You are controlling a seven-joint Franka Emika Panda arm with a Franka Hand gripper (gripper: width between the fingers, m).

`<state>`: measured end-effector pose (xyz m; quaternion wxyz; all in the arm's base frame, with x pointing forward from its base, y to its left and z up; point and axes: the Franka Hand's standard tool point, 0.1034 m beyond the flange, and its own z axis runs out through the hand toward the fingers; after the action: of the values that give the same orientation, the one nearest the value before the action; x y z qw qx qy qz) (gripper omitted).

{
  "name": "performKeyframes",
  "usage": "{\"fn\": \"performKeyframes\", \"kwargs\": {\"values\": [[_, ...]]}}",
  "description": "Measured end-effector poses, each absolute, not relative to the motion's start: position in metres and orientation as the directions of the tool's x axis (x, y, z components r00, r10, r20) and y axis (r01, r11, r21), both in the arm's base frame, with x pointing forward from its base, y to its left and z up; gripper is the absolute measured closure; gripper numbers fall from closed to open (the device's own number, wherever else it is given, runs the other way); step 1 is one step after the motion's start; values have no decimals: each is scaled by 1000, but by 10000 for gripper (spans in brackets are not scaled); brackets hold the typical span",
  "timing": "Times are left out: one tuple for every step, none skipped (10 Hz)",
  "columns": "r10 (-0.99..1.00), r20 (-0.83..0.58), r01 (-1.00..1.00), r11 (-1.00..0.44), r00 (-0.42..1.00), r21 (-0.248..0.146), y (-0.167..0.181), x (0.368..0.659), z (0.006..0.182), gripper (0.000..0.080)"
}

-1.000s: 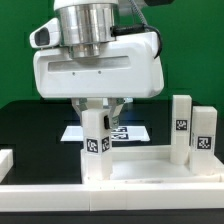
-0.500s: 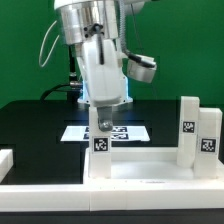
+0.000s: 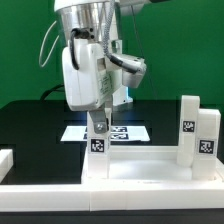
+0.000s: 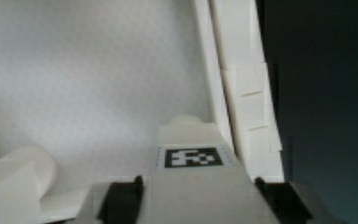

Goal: Assemble desk

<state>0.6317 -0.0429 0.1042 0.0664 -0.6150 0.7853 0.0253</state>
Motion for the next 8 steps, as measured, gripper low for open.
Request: {"fn": "performKeyframes", "kwargs": {"values": [[-953, -137, -960, 277, -269, -38, -43, 632, 104, 509], [-943, -136, -950, 309, -303, -33, -44, 631, 104, 509], [-937, -136, -944, 327, -321, -30, -44, 631, 104, 505], [-935, -135, -942, 335, -328, -28, -45, 631, 104, 504], [-910, -138, -917, 398, -391, -20, -46, 630, 103, 498], [-894, -139, -902, 432, -426, -19, -46, 630, 103, 498], [-887, -139, -895, 446, -440, -18, -46, 630, 103, 498], [-898, -137, -905, 425, -418, -21, -46, 630, 103, 491]]}}
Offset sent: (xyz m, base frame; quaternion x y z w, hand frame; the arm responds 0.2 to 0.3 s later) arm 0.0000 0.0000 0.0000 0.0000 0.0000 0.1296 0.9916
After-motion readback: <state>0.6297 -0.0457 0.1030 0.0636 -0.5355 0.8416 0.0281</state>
